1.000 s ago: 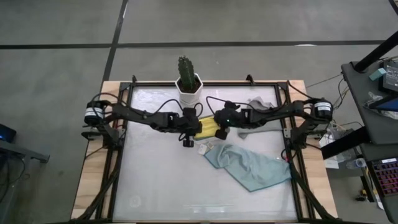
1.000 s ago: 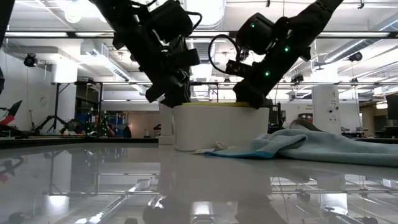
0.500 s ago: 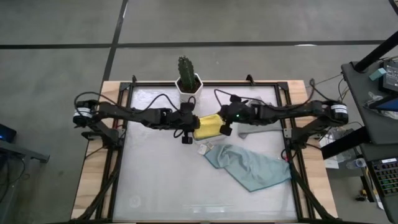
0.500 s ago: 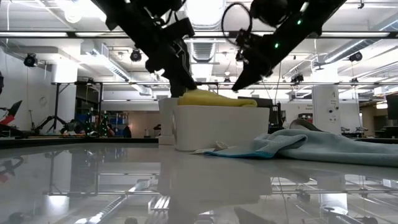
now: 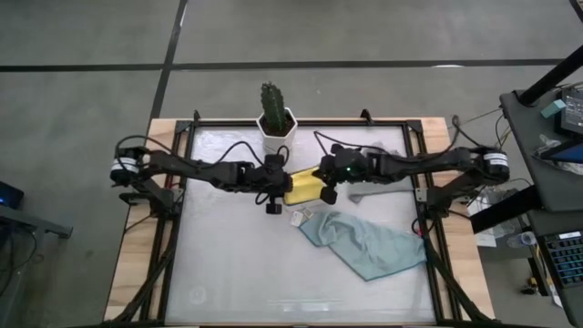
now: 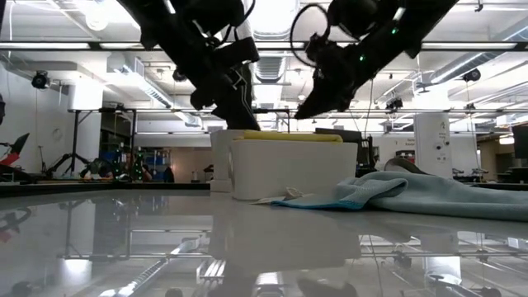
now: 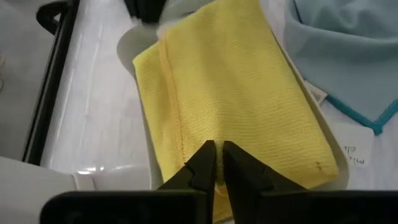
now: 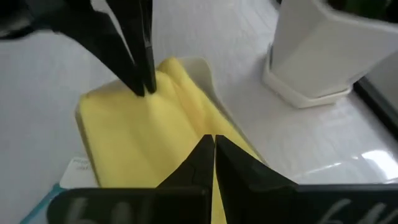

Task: Fold microfiber towels
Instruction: Put the yellow towel into the bin

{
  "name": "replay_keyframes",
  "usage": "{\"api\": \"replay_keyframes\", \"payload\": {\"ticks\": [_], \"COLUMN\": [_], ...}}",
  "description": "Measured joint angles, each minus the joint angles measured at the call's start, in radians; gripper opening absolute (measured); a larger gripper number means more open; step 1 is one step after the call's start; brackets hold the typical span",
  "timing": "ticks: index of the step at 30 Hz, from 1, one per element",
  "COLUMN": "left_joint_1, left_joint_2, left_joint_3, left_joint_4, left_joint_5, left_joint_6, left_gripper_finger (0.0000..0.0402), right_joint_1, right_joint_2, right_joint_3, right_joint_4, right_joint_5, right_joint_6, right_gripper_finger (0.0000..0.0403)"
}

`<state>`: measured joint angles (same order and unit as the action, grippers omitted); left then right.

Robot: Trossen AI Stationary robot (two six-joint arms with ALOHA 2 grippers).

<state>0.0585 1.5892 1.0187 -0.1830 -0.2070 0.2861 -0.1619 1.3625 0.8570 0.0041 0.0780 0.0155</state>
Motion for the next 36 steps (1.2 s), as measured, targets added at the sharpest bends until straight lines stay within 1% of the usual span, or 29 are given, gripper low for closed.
{"api": "replay_keyframes", "payload": {"ticks": [2, 4, 7, 10, 14, 17, 19, 22, 27, 30, 31, 34, 36], "left_joint_1": [0.001, 0.001, 0.001, 0.001, 0.000, -0.001, -0.007, -0.019, -0.029, -0.028, -0.028, -0.028, -0.028], "left_joint_2": [0.010, 0.012, 0.006, -0.015, -0.056, -0.083, -0.086, -0.071, -0.020, 0.003, 0.010, 0.031, 0.045], "left_joint_3": [0.000, 0.000, 0.000, 0.009, 0.023, 0.021, 0.019, 0.005, 0.002, -0.003, -0.003, -0.005, -0.005], "left_joint_4": [0.010, 0.006, 0.004, -0.040, -0.088, -0.087, -0.074, -0.014, 0.019, 0.016, 0.020, 0.018, 0.019], "left_joint_5": [0.000, 0.001, 0.001, -0.004, -0.011, -0.001, 0.011, 0.041, 0.068, 0.128, 0.146, 0.154, 0.154], "left_joint_6": [0.005, 0.007, 0.007, 0.008, 0.008, 0.007, 0.002, -0.001, -0.002, -0.018, -0.019, -0.020, -0.021], "left_gripper_finger": [0.0027, 0.0045, 0.0086, 0.0132, 0.0177, 0.0187, 0.0180, 0.0152, 0.0070, 0.0017, 0.0009, 0.0009, 0.0010], "right_joint_1": [0.000, 0.000, -0.001, -0.009, -0.012, -0.011, -0.011, -0.011, -0.008, -0.006, -0.006, -0.006, -0.005], "right_joint_2": [0.039, 0.075, 0.123, 0.155, 0.165, 0.143, 0.117, 0.071, -0.014, -0.048, -0.054, -0.051, -0.034], "right_joint_3": [0.000, 0.000, 0.000, 0.000, 0.000, 0.000, 0.000, 0.000, 0.000, 0.000, 0.000, 0.000, 0.000], "right_joint_4": [0.015, 0.036, 0.027, 0.019, 0.020, 0.010, 0.005, -0.008, -0.082, -0.134, -0.144, -0.149, -0.149], "right_joint_5": [-0.001, -0.002, -0.002, -0.001, 0.000, 0.000, 0.000, 0.000, -0.004, -0.052, -0.078, -0.153, -0.167], "right_joint_6": [0.001, 0.000, 0.000, -0.006, -0.011, -0.013, -0.013, -0.013, 0.009, 0.031, 0.043, 0.053, 0.056], "right_gripper_finger": [0.0008, 0.0008, 0.0008, 0.0008, 0.0009, 0.0008, 0.0008, 0.0009, 0.0009, 0.0009, 0.0009, 0.0009, 0.0009]}}
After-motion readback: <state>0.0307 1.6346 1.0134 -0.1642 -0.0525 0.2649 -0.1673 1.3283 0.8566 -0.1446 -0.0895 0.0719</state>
